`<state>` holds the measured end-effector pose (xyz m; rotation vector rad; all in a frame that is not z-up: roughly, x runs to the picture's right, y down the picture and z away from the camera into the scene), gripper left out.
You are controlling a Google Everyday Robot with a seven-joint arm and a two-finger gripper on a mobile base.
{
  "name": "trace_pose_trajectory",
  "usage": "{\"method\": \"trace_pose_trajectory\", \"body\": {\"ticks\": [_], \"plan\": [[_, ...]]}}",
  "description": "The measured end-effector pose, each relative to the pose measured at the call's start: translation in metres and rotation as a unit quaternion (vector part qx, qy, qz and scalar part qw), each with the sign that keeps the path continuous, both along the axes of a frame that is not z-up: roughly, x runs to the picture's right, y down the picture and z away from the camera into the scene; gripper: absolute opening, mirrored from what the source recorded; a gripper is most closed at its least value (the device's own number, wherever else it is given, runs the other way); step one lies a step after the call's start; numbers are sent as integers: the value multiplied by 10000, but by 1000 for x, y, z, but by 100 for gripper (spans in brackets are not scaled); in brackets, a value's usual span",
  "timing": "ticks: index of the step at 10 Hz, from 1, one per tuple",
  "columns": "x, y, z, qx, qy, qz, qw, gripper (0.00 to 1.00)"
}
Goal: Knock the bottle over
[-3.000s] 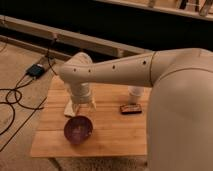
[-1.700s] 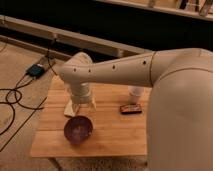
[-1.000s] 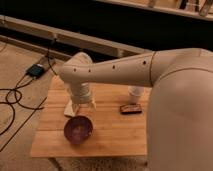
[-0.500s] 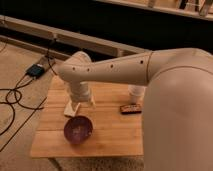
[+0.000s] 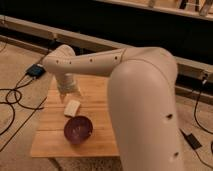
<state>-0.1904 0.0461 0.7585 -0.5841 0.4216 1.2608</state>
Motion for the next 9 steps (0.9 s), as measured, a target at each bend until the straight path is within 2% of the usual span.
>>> {"method": "trace_pose_trajectory", "body": {"ticks": [4, 5, 9], "plan": [[-78, -34, 40, 52, -386, -285, 9988, 65], [-102, -42, 51, 37, -532, -374, 9979, 65], [-159, -69, 91, 100, -939, -798, 9923, 65]]}}
